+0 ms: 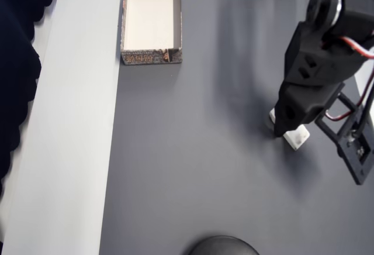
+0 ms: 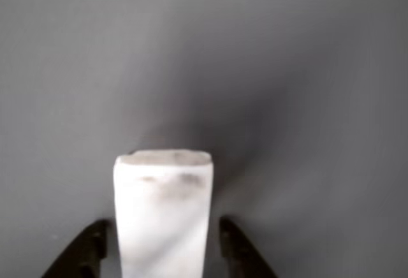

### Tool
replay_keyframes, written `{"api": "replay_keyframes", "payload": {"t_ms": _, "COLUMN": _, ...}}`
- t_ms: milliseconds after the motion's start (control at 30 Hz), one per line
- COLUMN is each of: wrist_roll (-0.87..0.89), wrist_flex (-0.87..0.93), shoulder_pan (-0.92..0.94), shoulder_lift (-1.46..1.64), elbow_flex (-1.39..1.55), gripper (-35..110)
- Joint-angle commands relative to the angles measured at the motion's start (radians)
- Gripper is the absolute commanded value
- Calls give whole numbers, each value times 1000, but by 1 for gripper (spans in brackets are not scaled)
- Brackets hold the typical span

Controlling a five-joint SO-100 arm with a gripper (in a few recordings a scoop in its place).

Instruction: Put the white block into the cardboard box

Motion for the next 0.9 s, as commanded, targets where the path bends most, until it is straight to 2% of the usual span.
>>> {"api": "replay_keyframes", "payload": {"t_ms": 0, "wrist_roll": -18, "wrist_flex": -12, "shoulder_pan": -12, "shoulder_lift": 8, "elbow_flex": -66, "gripper": 21}}
{"api": "replay_keyframes", "payload": {"t_ms": 600, "wrist_roll": -2, "wrist_flex": -9, "shoulder_pan": -20, "shoulder_lift": 6, "elbow_flex": -52, "gripper": 12}}
{"api": "replay_keyframes", "payload": {"t_ms": 867, "wrist_roll": 38, "wrist_flex": 0, "shoulder_pan": -28, "shoulder_lift": 8, "elbow_flex": -51, "gripper": -2}}
